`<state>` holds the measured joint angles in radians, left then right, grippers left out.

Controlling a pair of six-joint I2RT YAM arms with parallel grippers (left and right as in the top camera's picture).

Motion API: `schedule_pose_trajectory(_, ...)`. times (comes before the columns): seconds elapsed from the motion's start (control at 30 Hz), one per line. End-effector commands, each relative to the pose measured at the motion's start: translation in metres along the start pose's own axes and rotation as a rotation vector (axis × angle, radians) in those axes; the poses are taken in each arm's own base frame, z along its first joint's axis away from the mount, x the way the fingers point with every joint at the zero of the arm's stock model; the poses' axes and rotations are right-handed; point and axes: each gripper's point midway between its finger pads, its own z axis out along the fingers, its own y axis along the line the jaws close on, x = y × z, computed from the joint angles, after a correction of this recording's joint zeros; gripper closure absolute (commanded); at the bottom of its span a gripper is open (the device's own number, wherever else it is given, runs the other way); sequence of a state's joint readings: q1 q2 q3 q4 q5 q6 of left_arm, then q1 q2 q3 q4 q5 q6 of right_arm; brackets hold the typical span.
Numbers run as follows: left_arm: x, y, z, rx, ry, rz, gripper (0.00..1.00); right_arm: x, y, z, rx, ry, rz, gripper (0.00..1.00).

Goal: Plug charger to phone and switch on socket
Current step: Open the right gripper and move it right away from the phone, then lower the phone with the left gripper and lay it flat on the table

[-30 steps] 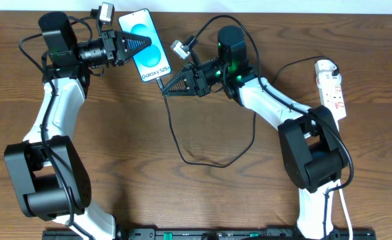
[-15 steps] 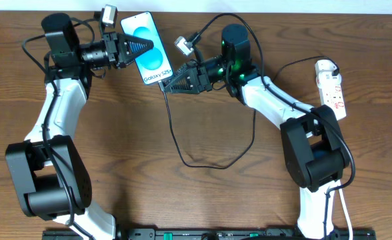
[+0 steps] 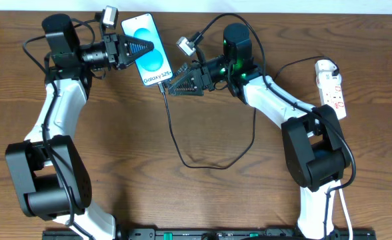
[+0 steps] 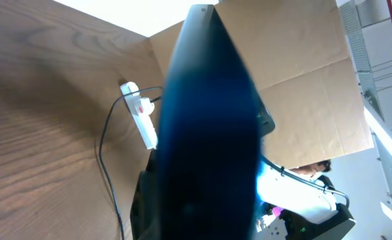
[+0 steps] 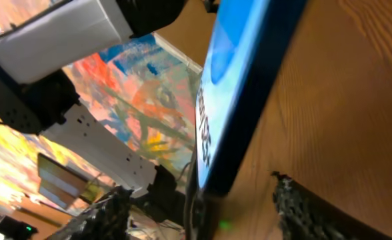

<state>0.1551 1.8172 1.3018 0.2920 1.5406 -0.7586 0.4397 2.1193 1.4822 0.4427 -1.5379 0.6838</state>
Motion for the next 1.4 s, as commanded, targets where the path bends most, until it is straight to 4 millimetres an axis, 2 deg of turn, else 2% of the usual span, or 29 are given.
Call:
schedule_pose_trajectory(0.0,0.000,-0.012,-0.005,0.017,0.009,0.077,0.92,-0.008,0.001,-0.008,0.032,-0.028,-0.047,0.28)
schedule_pose_trajectory(0.27,0.015,0.008,-0.005,0.004,0.003,0.062,0.92,-0.002,-0.041,-0.035,0.214,-0.113,0.063,0.26)
schedule_pose_trajectory(0.47,0.027,0.042,-0.006,-0.067,-0.047,-0.002,0.93,0.014,-0.081,-0.059,0.431,-0.147,0.166,0.24)
schedule_pose_trajectory(0.6,0.034,0.065,-0.006,-0.110,-0.069,-0.022,0.93,0.023,-0.096,-0.066,0.525,-0.140,0.197,0.24)
schedule_pose_trajectory(1.03,0.053,0.147,-0.005,-0.186,-0.079,-0.170,0.93,0.037,-0.113,-0.074,0.642,-0.126,0.250,0.24)
schedule_pose_trajectory(1.37,0.055,0.186,-0.010,-0.297,-0.127,-0.221,0.92,0.038,-0.113,-0.073,0.644,-0.121,0.256,0.24)
